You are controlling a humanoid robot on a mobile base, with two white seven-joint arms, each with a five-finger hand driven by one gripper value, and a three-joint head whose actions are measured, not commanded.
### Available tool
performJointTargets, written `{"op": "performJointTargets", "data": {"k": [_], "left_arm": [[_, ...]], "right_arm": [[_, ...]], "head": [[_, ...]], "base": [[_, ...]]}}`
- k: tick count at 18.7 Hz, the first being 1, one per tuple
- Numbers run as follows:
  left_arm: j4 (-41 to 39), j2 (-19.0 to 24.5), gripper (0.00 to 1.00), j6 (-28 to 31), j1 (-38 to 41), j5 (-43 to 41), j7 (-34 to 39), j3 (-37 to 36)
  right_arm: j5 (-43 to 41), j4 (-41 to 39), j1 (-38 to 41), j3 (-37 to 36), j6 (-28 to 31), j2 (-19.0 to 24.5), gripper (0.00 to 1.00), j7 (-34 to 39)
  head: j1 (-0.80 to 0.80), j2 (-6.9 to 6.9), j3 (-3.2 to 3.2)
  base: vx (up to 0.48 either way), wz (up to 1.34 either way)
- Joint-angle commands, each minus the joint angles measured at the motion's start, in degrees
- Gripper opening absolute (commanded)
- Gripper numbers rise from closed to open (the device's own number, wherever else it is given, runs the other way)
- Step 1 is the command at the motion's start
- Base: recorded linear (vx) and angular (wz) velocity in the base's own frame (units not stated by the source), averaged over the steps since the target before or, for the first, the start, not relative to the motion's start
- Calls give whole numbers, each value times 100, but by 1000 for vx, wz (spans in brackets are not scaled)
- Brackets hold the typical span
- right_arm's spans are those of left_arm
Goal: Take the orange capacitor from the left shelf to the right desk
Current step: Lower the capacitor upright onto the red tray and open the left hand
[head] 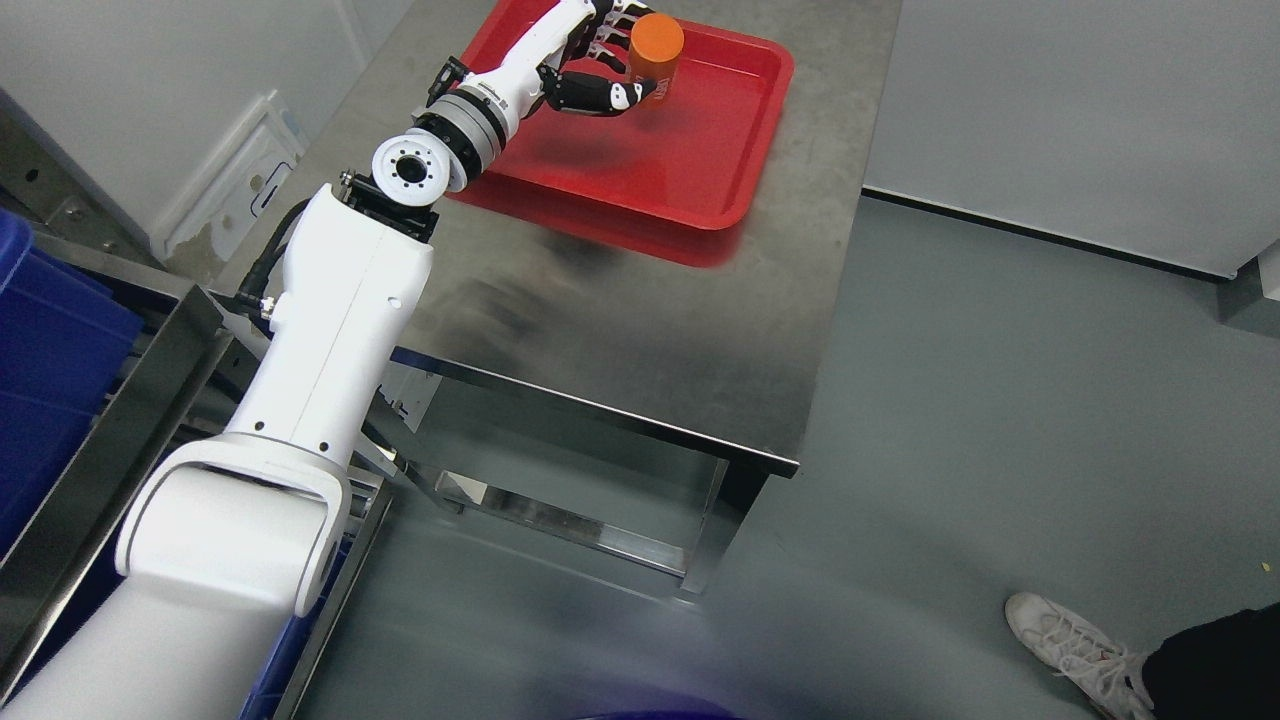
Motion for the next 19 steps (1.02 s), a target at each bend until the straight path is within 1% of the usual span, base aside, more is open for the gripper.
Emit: {"op": "performJointTargets", "data": {"k": [1, 7, 9, 11, 13, 15, 17, 19], "left_arm": [[660, 101, 20, 0, -33, -41, 11, -52], [669, 101, 24, 0, -42, -41, 116, 9], [669, 101, 29, 0, -42, -32, 117, 18], [669, 101, 41, 0, -59, -41, 117, -16], [660, 101, 62, 0, -59, -32, 108, -17], [625, 101, 69, -17, -68, -15, 108, 9], [608, 101, 81, -35, -112, -15, 90, 18], [573, 101, 89, -35, -121, -6, 90, 27]], "right_arm": [[35, -100, 114, -70, -5, -100, 100, -1], [26, -100, 114, -70, -5, -100, 100, -1], [26, -100, 114, -70, -5, -100, 100, -1], [26, -100, 114, -70, -5, -100, 100, -1], [26, -100, 114, -70, -5, -100, 100, -1], [26, -100, 114, -70, -5, -100, 100, -1], [26, -100, 114, -70, -5, -100, 100, -1], [26, -100, 114, -70, -5, -100, 100, -1]], "head": [[0, 0, 0], [0, 0, 0], [0, 0, 0], [0, 0, 0], [0, 0, 0], [0, 0, 0], [0, 0, 0], [0, 0, 0]], "base": [[0, 0], [0, 0], [0, 0], [0, 0], [0, 0], [0, 0], [0, 0], [0, 0]]}}
